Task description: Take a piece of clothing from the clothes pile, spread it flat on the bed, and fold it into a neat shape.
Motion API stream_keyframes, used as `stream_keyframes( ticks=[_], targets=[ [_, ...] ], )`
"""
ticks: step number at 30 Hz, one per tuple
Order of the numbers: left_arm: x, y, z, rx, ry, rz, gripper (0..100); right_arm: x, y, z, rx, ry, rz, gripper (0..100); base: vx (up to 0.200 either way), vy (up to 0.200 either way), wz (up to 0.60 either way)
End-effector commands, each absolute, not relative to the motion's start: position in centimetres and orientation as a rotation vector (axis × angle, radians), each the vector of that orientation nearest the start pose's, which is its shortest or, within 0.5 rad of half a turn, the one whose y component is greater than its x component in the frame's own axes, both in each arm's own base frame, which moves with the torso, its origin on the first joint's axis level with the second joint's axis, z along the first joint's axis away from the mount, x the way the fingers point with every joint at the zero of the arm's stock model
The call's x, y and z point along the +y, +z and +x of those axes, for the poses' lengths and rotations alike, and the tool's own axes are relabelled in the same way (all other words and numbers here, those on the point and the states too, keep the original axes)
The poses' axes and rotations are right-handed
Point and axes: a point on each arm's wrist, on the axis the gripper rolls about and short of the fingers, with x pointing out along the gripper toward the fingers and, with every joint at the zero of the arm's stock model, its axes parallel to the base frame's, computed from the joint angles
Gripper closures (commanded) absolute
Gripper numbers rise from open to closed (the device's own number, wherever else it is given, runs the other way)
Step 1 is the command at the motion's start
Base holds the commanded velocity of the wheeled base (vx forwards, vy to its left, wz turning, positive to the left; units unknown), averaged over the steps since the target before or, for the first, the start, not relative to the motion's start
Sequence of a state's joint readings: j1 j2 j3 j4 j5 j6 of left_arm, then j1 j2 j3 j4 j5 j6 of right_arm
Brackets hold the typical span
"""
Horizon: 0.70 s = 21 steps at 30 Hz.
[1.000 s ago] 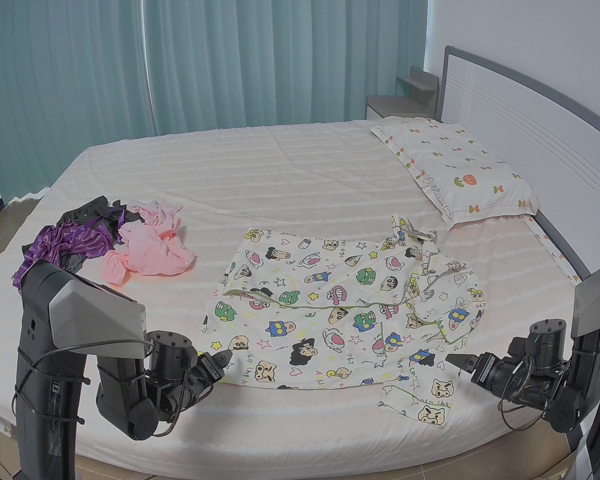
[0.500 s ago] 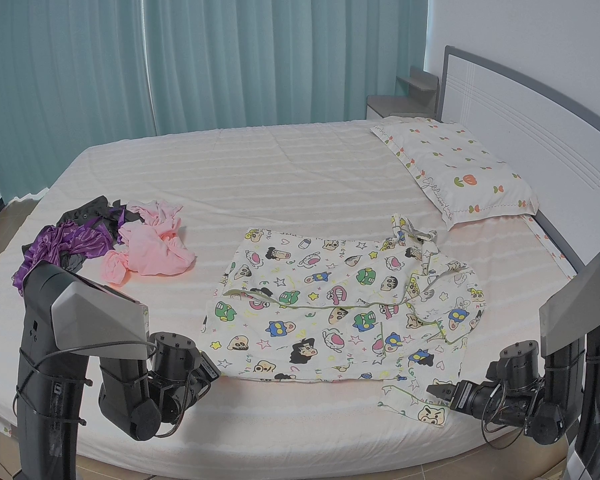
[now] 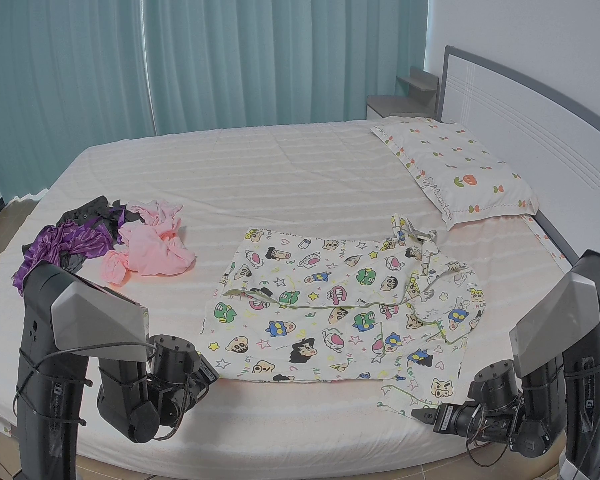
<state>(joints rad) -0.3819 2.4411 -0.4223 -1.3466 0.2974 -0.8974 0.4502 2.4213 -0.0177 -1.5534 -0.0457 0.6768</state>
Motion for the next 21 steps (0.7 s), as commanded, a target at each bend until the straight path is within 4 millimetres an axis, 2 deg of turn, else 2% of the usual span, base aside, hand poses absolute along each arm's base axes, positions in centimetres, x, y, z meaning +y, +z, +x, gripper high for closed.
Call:
stream_keyframes(
  ticks=[1,14,21],
  targets=[
    [-10.6,-5.9,28.2,0.615,0.204,-0.643,100,9.2,-5.4,19.0,0.925,0.085,0.413,100,0.000,0.000,0.00],
    [-10.5,-6.0,27.9,0.622,0.208,-0.639,100,9.1,-5.3,19.1,0.921,0.078,0.423,100,0.000,0.000,0.00],
    [-10.5,-5.7,27.1,0.632,0.201,-0.629,100,8.1,-4.0,19.7,0.861,0.035,0.451,100,0.000,0.000,0.00]
  ],
)
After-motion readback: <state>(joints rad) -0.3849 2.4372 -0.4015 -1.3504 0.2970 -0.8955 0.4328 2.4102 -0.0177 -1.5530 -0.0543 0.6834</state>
